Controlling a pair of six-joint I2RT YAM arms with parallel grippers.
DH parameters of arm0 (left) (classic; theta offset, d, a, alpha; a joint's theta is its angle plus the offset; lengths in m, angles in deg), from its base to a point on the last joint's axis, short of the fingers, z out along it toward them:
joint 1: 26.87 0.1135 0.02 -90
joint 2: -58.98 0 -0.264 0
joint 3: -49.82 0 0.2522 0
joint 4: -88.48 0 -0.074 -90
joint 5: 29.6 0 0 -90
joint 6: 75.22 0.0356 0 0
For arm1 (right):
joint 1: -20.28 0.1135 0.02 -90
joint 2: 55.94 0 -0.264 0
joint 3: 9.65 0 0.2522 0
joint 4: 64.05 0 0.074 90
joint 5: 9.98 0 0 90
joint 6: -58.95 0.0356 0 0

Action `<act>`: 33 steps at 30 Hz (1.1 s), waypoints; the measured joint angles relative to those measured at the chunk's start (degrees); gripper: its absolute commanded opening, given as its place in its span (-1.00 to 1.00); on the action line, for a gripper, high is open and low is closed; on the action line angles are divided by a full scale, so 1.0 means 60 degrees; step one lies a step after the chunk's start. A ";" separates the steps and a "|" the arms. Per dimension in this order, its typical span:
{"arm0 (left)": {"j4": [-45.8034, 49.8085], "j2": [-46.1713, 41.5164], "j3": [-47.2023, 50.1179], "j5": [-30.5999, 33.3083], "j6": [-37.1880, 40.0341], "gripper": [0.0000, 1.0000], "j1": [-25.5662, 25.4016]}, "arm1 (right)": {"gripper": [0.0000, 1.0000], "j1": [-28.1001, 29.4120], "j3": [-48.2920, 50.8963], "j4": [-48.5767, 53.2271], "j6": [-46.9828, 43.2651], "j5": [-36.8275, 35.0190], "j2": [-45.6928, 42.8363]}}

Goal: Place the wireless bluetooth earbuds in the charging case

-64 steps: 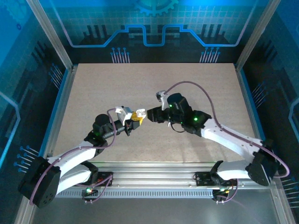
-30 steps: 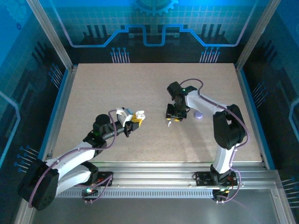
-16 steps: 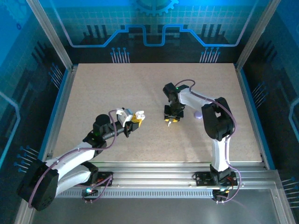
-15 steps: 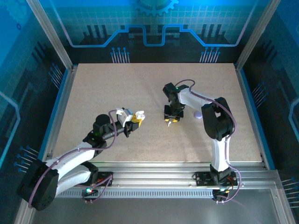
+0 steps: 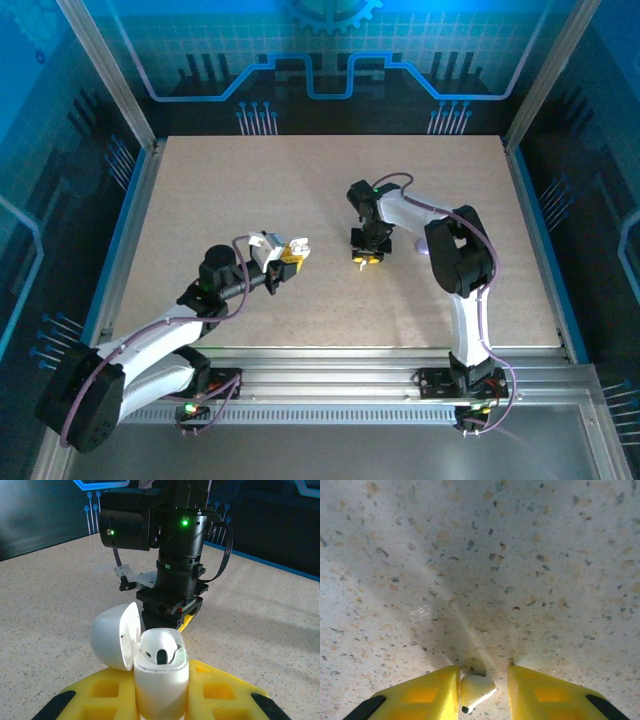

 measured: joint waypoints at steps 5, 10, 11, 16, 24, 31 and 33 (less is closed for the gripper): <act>0.0015 -0.0011 0.0000 0.0015 0.0000 -0.77 0.0000 | -0.50 0.0000 0.0000 0.0033 0.0000 -0.0036 0.0000; 0.0073 -0.0044 0.0000 0.0033 0.0004 -0.77 0.0000 | -0.53 0.0004 0.0000 0.0066 0.0000 -0.0102 0.0000; 0.0076 -0.0044 0.0000 0.0033 0.0000 -0.78 0.0000 | -0.51 0.0007 0.0000 0.0066 0.0000 -0.0106 0.0000; 0.0076 -0.0044 0.0000 0.0033 0.0000 -0.78 0.0000 | -0.44 0.0025 0.0000 0.0051 0.0004 -0.0095 0.0000; 0.0076 -0.0044 0.0000 0.0033 0.0000 -0.78 0.0000 | -0.44 0.0091 0.0000 0.0044 0.0007 -0.0171 0.0000; 0.0080 -0.0044 -0.0011 0.0033 0.0000 -0.78 0.0000 | -0.39 0.0146 0.0000 0.0047 0.0011 -0.0248 0.0000; 0.0076 -0.0044 -0.0011 0.0033 0.0000 -0.77 0.0000 | -0.42 0.0153 0.0000 0.0051 0.0011 -0.0251 0.0000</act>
